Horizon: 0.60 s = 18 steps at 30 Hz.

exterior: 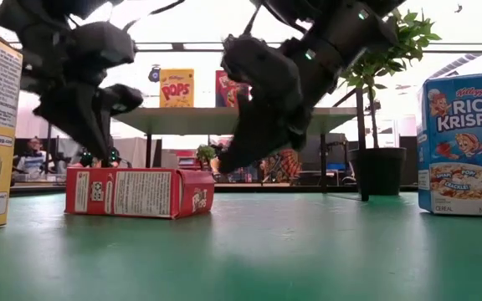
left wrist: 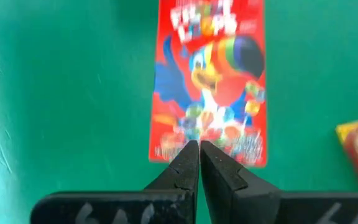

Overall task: Stack cereal on shelf
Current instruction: Put the top red cereal box on the shelf aligned with the other red cereal box

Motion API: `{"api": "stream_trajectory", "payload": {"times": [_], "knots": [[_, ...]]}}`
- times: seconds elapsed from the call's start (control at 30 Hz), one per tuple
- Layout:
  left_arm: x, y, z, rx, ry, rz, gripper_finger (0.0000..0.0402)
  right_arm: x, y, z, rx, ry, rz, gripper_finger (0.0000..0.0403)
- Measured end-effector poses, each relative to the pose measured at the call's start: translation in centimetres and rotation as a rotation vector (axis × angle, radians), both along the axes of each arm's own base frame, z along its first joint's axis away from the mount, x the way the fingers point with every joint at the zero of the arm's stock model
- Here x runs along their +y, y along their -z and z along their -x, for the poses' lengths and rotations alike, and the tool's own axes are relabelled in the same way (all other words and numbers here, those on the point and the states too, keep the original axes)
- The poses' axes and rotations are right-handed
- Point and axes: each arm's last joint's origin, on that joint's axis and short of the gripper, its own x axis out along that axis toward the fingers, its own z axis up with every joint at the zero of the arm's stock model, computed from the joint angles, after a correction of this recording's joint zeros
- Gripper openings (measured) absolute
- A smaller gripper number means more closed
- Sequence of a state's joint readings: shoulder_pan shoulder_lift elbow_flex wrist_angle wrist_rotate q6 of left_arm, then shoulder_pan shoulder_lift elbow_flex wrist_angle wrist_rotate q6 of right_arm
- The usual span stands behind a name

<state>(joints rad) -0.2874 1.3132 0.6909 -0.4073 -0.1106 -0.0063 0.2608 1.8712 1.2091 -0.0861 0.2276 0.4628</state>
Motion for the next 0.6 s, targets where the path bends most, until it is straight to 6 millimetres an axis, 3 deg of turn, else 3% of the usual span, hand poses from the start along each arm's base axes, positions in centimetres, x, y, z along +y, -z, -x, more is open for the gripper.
{"api": "stream_trajectory", "payload": {"times": [0.17,0.6], "knots": [[0.2,1.5,0.6,0.01,-0.035,0.019,0.0,0.0,0.7,-0.1,0.002,0.008,-0.007,0.0009],[0.7,2.8,1.6,0.033,-0.126,0.002,0.0,0.5,1.9,-1.2,-0.075,-0.05,-0.049,0.0009]]}}
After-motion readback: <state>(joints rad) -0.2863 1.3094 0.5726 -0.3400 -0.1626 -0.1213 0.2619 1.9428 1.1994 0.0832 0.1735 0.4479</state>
